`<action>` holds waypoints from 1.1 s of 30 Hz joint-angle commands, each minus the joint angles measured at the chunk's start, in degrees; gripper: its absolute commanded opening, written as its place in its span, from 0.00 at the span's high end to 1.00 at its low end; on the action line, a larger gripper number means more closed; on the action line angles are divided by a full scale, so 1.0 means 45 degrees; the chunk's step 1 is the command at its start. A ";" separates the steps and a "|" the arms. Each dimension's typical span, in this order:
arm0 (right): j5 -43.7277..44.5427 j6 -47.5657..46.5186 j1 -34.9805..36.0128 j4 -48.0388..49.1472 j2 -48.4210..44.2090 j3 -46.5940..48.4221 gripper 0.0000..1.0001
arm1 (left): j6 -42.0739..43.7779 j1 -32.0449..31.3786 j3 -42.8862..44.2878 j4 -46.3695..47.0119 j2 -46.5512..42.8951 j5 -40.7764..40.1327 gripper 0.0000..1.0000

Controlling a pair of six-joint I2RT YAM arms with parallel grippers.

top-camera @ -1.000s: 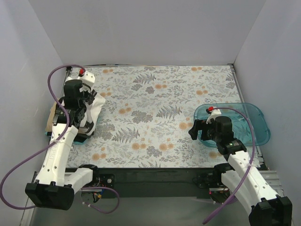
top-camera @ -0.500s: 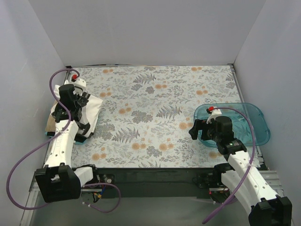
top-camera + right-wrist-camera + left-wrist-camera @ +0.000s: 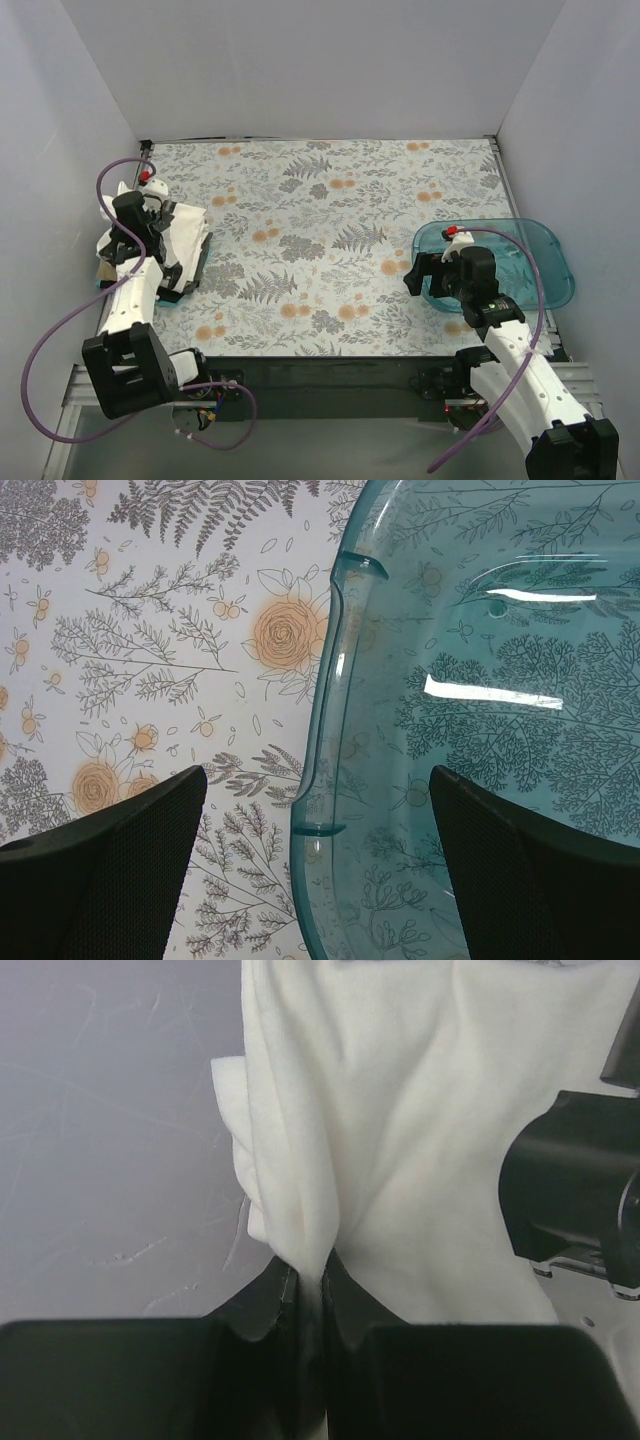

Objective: Fold and stack the t-shirts
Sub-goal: Neatly place the folded tshirt to the corner

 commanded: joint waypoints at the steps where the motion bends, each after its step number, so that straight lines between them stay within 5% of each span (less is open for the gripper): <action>1: -0.0041 0.0071 -0.0114 0.0454 0.0035 -0.0103 0.02 | -0.0135 0.0366 -0.0479 0.1262 -0.0166 0.0009 1.00; 5: -0.0060 0.0071 -0.0134 0.0454 0.0054 -0.0122 0.02 | -0.0252 0.0718 -0.0948 0.1984 -0.0010 -0.0147 1.00; 6: -0.0080 0.0071 -0.0134 0.0454 0.0073 -0.0123 0.02 | -0.0214 0.0738 -0.1065 0.2218 -0.0010 -0.0302 0.91; 7: -0.0080 0.0071 -0.0115 0.0454 0.0074 -0.0123 0.02 | -0.0252 0.0738 -0.1163 0.2510 -0.0010 -0.0419 0.75; 8: -0.0118 0.0051 -0.0153 0.0454 0.0112 -0.0103 0.02 | -0.0291 0.0777 -0.1242 0.2861 -0.0010 -0.0498 0.17; 9: -0.0138 0.0051 -0.0154 0.0474 0.0132 -0.0103 0.02 | -0.0330 0.0777 -0.1204 0.2884 -0.0010 -0.0479 0.14; 19: -0.0158 0.0051 -0.0173 0.0454 0.0113 -0.0103 0.02 | -0.1599 0.0797 0.0280 0.2201 -0.0126 0.0145 0.12; 25: -0.0216 0.0051 -0.0173 0.0474 0.0152 -0.0084 0.02 | -0.4526 0.0077 0.2226 0.0797 -0.0440 0.1219 0.11; 30: -0.0490 -0.0027 -0.0193 0.0513 0.0210 -0.0044 0.02 | -0.7689 -0.0257 0.5374 -0.2288 0.0887 0.4024 0.10; 33: -0.0451 -0.0008 -0.0193 0.0513 0.0132 -0.0044 0.02 | -0.8961 -0.1348 0.6529 -0.2740 0.1999 0.4131 0.09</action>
